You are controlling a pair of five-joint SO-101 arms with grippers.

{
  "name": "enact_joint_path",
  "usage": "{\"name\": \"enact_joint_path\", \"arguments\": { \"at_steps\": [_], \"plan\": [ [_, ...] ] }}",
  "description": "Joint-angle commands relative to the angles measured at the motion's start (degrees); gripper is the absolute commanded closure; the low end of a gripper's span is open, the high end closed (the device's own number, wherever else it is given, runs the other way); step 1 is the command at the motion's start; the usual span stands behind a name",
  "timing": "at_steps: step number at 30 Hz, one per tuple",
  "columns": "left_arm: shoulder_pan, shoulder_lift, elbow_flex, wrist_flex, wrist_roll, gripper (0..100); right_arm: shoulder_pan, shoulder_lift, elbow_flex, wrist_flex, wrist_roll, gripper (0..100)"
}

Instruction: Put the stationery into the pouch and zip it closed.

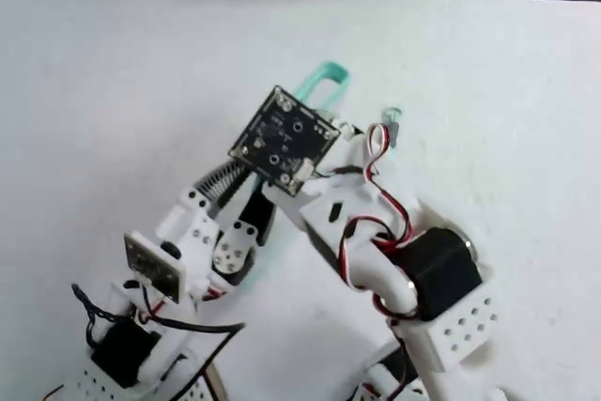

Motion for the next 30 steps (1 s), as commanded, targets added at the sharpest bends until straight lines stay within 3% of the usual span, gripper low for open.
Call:
{"name": "enact_joint_path", "arguments": {
  "at_steps": [1, 18, 30],
  "plan": [
    [1.3, -0.7, -1.4, 0.3, 0.1, 98, 6.1, 2.7, 0.0, -3.7, -0.4, 97.9],
    [-0.6, -0.7, -1.1, 0.5, 0.1, 98, 11.1, -0.2, 5.5, -4.3, 5.0, 97.9],
    [-0.9, -0.8, -1.5, 1.9, 0.1, 98, 20.7, -0.7, 13.7, -12.7, 12.9, 97.9]
  ]
}}
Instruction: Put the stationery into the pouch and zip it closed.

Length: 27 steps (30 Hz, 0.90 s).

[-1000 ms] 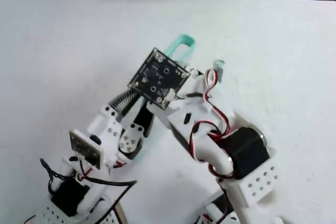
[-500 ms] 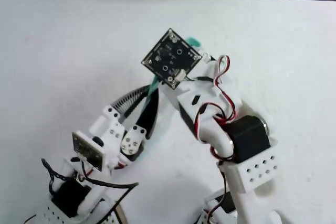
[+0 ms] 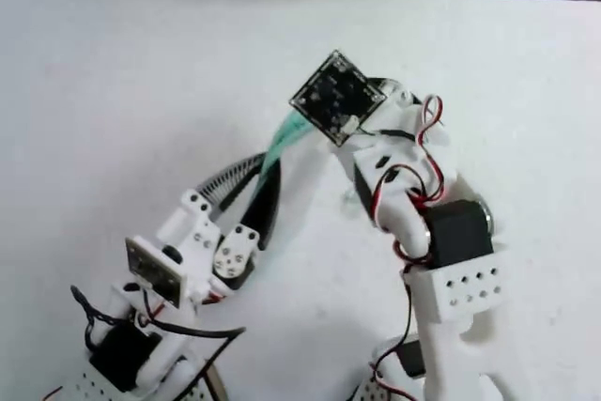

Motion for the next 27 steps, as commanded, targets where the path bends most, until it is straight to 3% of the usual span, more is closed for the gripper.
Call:
{"name": "enact_joint_path", "arguments": {
  "at_steps": [1, 13, 17, 21, 27],
  "plan": [
    [-0.9, -0.7, -1.5, 0.2, 0.2, 98, 3.1, 0.1, 1.9, -2.9, 1.1, 97.9],
    [-0.9, -0.7, -1.3, 0.6, 0.3, 98, 3.6, 0.0, 1.8, -5.6, 0.7, 97.9],
    [-0.5, -0.7, -2.2, 4.7, 0.4, 98, 3.4, -1.4, 1.3, -5.4, -0.5, 97.9],
    [-0.4, -0.7, -7.9, 15.4, 0.4, 98, 3.2, -6.9, 1.1, -3.8, -5.3, 97.9],
    [1.5, -0.7, -20.4, 36.0, -0.4, 98, -4.3, -14.7, 0.4, 2.5, -6.4, 97.8]
  ]
}}
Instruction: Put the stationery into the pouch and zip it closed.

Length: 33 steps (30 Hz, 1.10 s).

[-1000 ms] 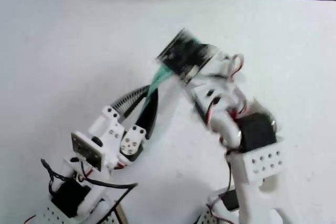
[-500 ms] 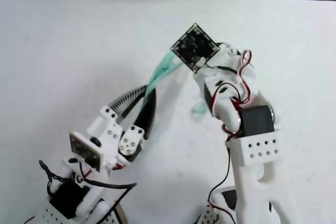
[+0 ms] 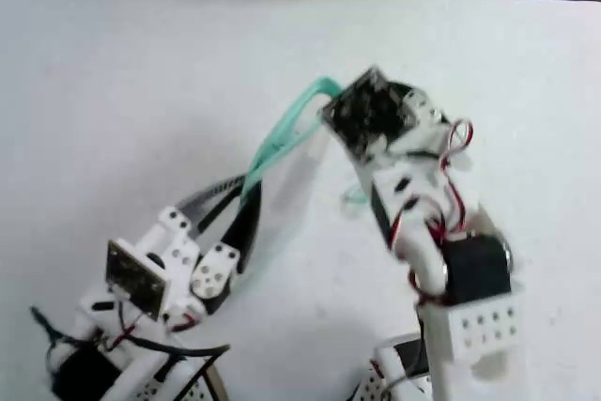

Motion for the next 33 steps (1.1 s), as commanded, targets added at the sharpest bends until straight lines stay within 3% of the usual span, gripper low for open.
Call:
{"name": "enact_joint_path", "arguments": {
  "at_steps": [1, 5, 9, 13, 15, 20, 25, 31, 33],
  "plan": [
    [3.6, 0.2, -6.2, 10.0, -1.8, 98, -5.4, -3.6, -3.4, 3.8, -0.8, 97.8],
    [11.2, 0.3, -5.0, 14.9, -6.4, 98, -13.9, -1.7, -14.4, 13.7, -4.7, 97.7],
    [11.6, 0.3, -4.7, 15.6, -6.8, 98, -22.4, 6.3, -29.3, 26.4, -7.9, 97.7],
    [11.6, 0.3, -4.7, 15.5, -6.9, 98, -24.4, 17.2, -45.6, 40.4, -10.4, 97.5],
    [11.6, 0.3, -4.7, 15.4, -6.9, 98, -23.7, 20.9, -50.4, 42.3, -11.1, 97.6],
    [9.5, 0.3, -4.6, 14.8, -7.0, 98, -20.9, 20.2, -48.3, 42.2, -11.6, 97.5],
    [1.6, 0.3, 2.7, 4.4, -6.8, 98, -23.1, 13.1, -45.1, 42.2, -11.6, 97.6],
    [1.5, 0.3, 6.1, 0.8, -6.7, 98, -25.8, 10.6, -33.1, 41.9, -11.5, 96.8],
    [1.5, 0.3, 6.1, 0.8, -6.7, 98, -25.7, 12.5, -34.0, 41.9, -11.7, 92.6]
  ]
}}
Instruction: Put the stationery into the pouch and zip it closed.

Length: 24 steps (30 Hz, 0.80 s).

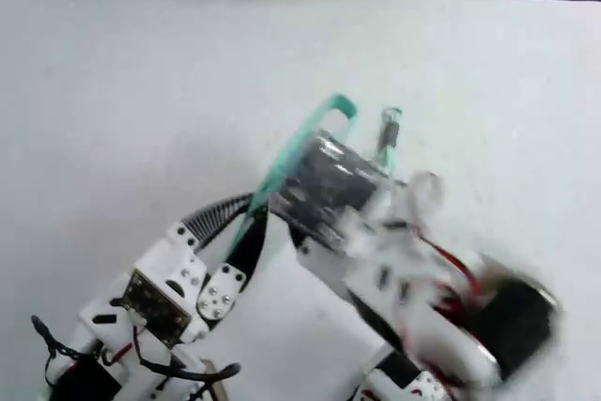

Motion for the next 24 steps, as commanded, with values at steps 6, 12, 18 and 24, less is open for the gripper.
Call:
{"name": "enact_joint_path", "arguments": {
  "at_steps": [6, 12, 18, 24],
  "plan": [
    [-0.8, 0.6, 2.6, -0.1, -0.2, 98, 0.8, 8.4, -9.8, -0.1, -10.1, 83.4],
    [-0.8, 0.6, 2.7, 0.0, -0.1, 98, 3.1, 13.3, -13.3, 0.0, -14.4, 83.3],
    [-0.9, 0.6, 2.7, 0.0, -0.1, 98, 2.8, 13.6, -8.3, 0.0, -14.3, 83.4],
    [-1.2, 0.6, 2.7, 0.0, -0.2, 98, 2.9, 11.4, -3.1, 0.0, -14.3, 83.6]
  ]
}}
